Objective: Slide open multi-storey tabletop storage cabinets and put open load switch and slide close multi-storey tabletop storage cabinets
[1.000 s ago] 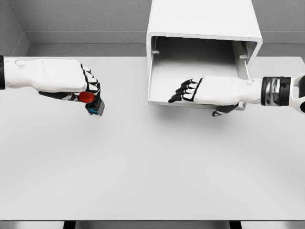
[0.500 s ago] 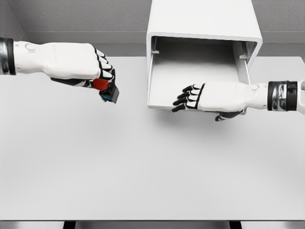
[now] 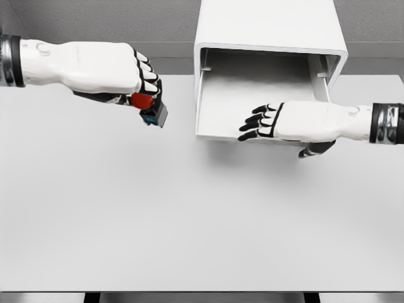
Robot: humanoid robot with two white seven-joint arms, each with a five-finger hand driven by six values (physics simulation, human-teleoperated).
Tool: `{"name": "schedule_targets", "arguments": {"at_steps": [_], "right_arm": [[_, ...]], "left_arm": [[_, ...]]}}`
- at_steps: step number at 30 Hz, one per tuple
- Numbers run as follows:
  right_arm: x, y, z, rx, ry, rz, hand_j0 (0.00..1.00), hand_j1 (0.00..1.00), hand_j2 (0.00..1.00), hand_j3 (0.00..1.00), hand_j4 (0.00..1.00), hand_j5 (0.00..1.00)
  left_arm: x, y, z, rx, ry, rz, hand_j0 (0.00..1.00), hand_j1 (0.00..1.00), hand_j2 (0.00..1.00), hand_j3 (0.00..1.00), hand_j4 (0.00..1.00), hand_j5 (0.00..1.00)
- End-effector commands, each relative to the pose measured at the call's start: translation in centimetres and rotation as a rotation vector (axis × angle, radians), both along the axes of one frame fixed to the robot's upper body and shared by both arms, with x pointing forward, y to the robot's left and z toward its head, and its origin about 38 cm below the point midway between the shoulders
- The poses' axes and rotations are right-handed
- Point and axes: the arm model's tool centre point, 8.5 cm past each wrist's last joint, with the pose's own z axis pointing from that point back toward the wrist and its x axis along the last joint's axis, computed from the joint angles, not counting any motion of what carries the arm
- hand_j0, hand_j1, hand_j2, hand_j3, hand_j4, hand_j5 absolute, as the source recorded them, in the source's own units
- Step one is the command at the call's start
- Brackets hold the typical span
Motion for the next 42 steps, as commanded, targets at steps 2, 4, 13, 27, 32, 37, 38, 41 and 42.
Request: {"name": "schedule_targets", "arguments": {"at_steps": [2,4,13,27,32,37,38,41,42], "right_arm": [[0.1,-0.6,1.0,0.013,-0.017,-0.017,1.0,1.0,1.0,1.0,1.0,1.0],[0.1,-0.4,0.4,0.029,0.009,-0.015,1.0,1.0,1.0,1.0,1.0,1.0],[-0.9,1.8,-3.0,-0.03,0.098,0.063,1.0,1.0,1.0,1.0,1.0,1.0],[7.1,2.6,-4.8,-0.004,0.22,-0.214,1.0,1.0,1.0,1.0,1.0,1.0],[6.0,2.5,-4.4,-0.013,0.194,-0.145,1.0,1.0,1.0,1.0,1.0,1.0],[4.5,2.7,-3.1,-0.003,0.152,-0.059,1.0,1.0,1.0,1.0,1.0,1.0],[4.3,2.8,-2.9,0.003,0.146,-0.049,1.0,1.0,1.0,1.0,1.0,1.0],[3.4,2.2,-2.2,0.009,0.12,-0.021,1.0,1.0,1.0,1.0,1.0,1.0],[3.4,2.2,-2.1,0.01,0.118,-0.017,1.0,1.0,1.0,1.0,1.0,1.0]], "left_arm": [[0.0,-0.1,0.1,-0.008,0.004,-0.001,0.46,0.46,0.46,0.46,0.46,0.46],[0.0,0.1,0.3,-0.012,0.005,0.001,0.46,0.46,0.46,0.46,0.46,0.46],[-0.1,0.8,1.4,-0.011,-0.014,0.018,0.46,0.46,0.46,0.46,0.46,0.46],[-0.1,0.9,1.6,-0.013,-0.016,0.019,0.46,0.46,0.46,0.46,0.46,0.46],[-0.1,0.9,1.6,-0.014,-0.015,0.019,0.46,0.46,0.46,0.46,0.46,0.46],[-0.1,0.9,1.8,-0.014,-0.02,0.017,0.46,0.46,0.46,0.46,0.46,0.46],[-0.1,0.9,1.8,-0.014,-0.02,0.017,0.46,0.46,0.46,0.46,0.46,0.46],[-0.1,0.8,1.8,-0.015,-0.021,0.016,0.46,0.46,0.46,0.46,0.46,0.46],[-0.1,0.8,1.8,-0.015,-0.021,0.016,0.46,0.46,0.46,0.46,0.46,0.46]]}}
